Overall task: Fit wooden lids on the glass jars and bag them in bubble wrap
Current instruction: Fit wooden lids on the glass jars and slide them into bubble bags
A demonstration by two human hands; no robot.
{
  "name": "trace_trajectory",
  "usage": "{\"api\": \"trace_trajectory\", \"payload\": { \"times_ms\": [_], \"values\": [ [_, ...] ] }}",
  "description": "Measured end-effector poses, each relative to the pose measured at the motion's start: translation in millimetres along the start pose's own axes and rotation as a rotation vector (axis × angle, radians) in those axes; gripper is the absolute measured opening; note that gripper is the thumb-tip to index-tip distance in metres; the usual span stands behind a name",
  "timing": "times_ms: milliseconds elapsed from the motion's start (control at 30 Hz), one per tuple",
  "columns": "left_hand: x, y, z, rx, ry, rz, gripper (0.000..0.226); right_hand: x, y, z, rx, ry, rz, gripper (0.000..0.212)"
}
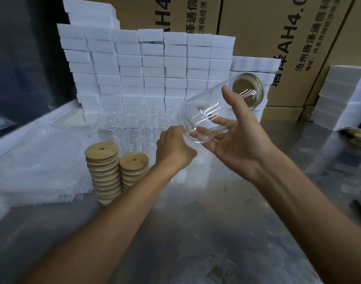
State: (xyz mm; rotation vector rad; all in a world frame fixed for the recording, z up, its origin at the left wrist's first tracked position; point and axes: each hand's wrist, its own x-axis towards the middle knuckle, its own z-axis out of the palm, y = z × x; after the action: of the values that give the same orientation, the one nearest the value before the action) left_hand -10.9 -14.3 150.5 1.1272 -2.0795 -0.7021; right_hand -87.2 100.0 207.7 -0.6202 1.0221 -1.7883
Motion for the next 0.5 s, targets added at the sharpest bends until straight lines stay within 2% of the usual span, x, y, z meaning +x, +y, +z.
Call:
{"api": "trace_trajectory", "payload": {
  "times_ms": [100, 200, 300, 367, 500],
  "values": [
    [-5, -3, 2, -0.08, 0.003, 0.046, 0.052, 4, 9, 0, 0.05, 0.019, 0.038, 0.071],
    [-11, -7, 4, -0.117, 0.078, 0.096, 0.037, 10, 15, -1, 0.124, 0.015, 0.06, 0.073],
    [-18, -10, 4, -0.042, 0.213, 0.103, 0.026, 16, 18, -5, 0.013, 0.053, 0.066, 0.073],
    [-20, -12, 3, -0.01, 0.243, 0.118, 0.033, 20, 19, -7, -0.091, 0.093, 0.036, 0.072],
    [-16, -15, -2, -0.045, 0.181, 0.069, 0.052, 20, 24, -11, -0.185, 0.096, -0.026, 0.057]
  ]
}}
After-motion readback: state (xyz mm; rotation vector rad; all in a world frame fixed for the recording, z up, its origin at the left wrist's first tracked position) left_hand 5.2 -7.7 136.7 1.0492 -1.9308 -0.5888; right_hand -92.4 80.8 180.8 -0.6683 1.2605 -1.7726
